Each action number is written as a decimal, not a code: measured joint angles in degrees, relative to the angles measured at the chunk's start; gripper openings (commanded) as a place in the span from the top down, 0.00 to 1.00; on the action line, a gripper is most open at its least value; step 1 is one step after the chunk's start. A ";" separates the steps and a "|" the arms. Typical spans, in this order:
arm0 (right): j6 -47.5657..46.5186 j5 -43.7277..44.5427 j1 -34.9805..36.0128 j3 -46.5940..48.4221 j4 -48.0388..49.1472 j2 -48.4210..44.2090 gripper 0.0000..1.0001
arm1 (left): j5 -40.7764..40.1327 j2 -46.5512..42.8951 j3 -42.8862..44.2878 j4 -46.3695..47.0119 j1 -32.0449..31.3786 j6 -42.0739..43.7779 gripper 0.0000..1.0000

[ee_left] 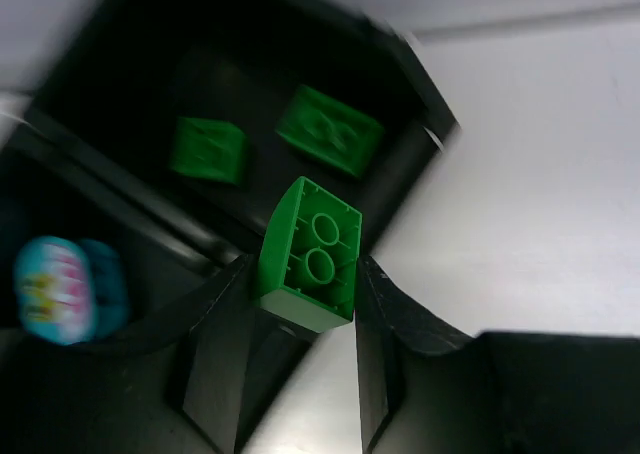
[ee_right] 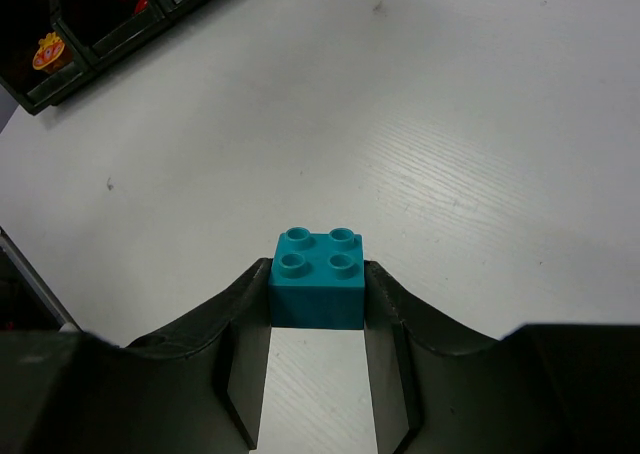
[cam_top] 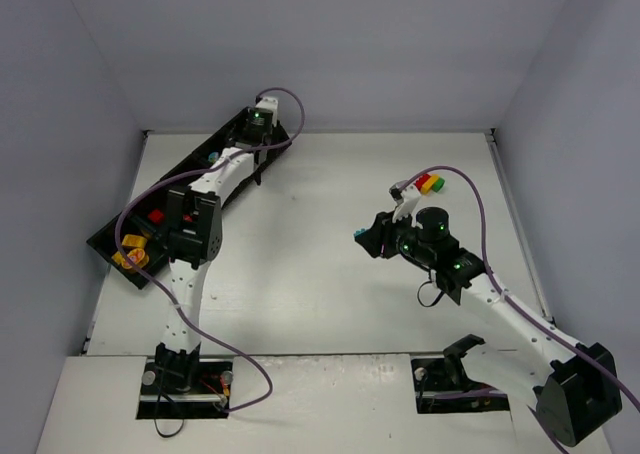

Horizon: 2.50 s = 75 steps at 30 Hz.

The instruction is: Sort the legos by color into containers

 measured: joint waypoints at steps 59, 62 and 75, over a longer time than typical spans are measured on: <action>-28.02 -11.50 0.39 3.91 2.49 -4.26 0.90 | 58.66 -34.95 -13.86 -26.49 -13.14 -21.18 0.29; -28.13 -11.78 0.52 3.91 2.36 -4.83 0.90 | 58.60 -34.32 -13.31 -28.55 -15.10 -19.82 0.29; -28.11 -12.02 2.67 3.91 1.70 -4.81 0.90 | 55.41 -32.37 -13.33 -26.58 -20.26 -21.88 0.33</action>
